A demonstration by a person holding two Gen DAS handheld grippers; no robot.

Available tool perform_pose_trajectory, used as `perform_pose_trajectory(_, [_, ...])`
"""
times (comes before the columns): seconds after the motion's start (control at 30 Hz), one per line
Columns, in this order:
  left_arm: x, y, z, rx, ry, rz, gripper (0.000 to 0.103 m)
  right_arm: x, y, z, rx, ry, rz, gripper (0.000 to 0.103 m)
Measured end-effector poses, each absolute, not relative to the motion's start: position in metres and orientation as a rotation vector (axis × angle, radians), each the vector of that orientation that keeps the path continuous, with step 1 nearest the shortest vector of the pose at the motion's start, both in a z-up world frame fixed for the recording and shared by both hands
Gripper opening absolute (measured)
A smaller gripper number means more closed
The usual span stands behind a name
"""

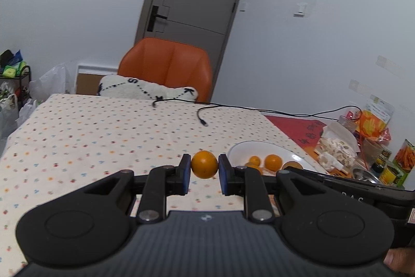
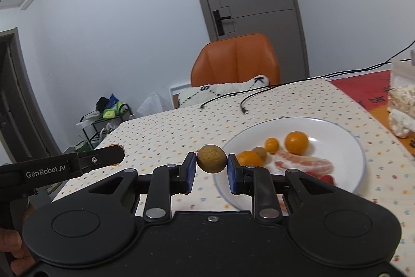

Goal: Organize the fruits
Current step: 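Carry the small orange in the left tool while the right tool carries the kiwi to the plate, then open the left tool over the plate while the right tool releases the kiwi onto it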

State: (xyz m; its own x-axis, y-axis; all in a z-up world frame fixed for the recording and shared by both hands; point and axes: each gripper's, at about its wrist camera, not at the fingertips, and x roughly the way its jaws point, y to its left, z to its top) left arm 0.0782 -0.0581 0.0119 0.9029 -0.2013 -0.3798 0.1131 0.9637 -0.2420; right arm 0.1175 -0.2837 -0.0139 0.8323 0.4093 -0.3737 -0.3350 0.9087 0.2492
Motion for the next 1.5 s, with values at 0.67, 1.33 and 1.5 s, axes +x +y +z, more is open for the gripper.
perform_pose_trajectory(0.67, [0.093, -0.104, 0.009, -0.176, 0.430, -0.255, 0.021, 0.112, -0.341, -0.023, 0.218, 0.430, 0.281, 0.024])
perform_pose_trajectory(1.33, [0.116, -0.145, -0.005, -0.141, 0.475, -0.318, 0.021, 0.121, -0.388, -0.036, 0.268, 0.442, 0.191, 0.024])
perform_pose_trajectory(1.5, [0.123, -0.149, -0.010, -0.141, 0.495, -0.330, 0.021, 0.128, -0.390, -0.040, 0.277, 0.453, 0.188, 0.024])
